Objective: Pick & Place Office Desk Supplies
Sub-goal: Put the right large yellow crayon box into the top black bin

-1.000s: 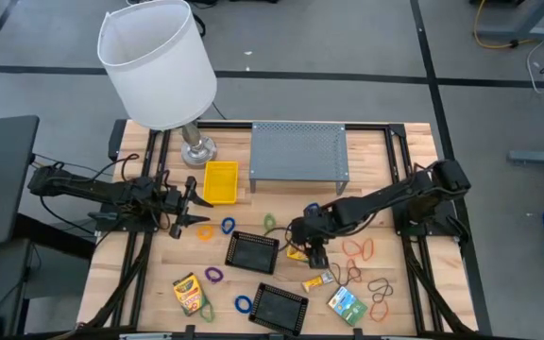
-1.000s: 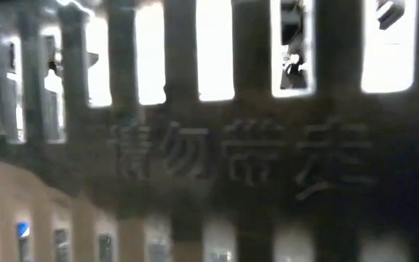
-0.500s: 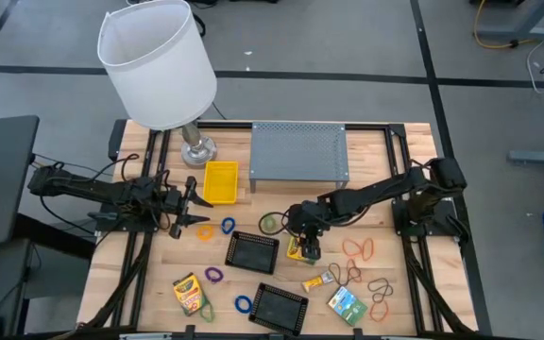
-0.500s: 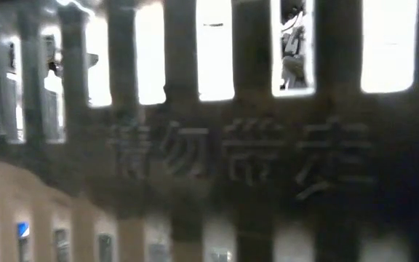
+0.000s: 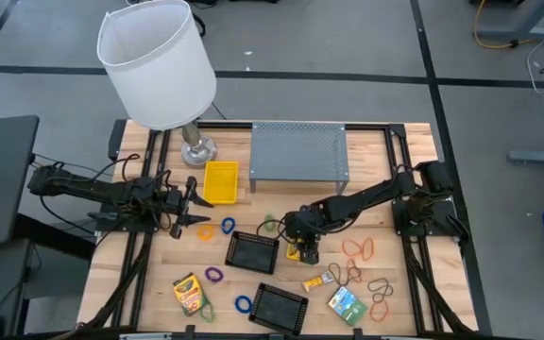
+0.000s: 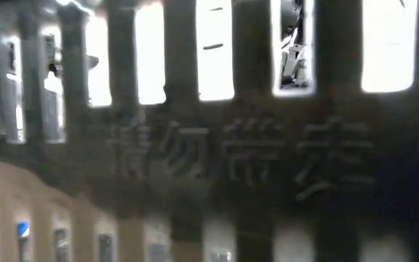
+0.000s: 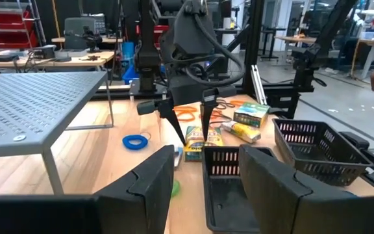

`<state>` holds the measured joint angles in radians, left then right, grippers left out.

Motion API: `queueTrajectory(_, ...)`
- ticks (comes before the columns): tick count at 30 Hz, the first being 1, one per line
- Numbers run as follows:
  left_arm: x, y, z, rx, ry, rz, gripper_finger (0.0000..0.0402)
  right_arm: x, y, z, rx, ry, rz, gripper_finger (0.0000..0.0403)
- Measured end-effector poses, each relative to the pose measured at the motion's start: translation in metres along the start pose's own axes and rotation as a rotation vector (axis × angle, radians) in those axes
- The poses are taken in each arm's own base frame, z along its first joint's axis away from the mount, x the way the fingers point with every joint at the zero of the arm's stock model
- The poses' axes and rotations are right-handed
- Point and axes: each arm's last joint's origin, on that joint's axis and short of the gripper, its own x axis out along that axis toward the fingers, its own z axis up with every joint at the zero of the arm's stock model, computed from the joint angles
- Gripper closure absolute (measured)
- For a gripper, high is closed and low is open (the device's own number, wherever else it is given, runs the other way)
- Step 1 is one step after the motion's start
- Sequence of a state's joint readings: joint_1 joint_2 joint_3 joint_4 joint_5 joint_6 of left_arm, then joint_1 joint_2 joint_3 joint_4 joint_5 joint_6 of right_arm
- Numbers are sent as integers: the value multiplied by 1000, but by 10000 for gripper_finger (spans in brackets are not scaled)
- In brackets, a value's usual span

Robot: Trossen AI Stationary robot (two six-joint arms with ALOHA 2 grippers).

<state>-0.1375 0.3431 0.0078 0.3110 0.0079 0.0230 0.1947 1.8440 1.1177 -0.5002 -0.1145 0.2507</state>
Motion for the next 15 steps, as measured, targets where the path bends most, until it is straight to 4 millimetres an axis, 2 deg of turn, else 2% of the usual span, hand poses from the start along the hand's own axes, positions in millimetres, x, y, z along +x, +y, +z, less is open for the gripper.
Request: queueTrajectory(15, 0, 0, 0, 0, 5, 8, 222, -16, 0, 4, -24, 72, -159, 197)
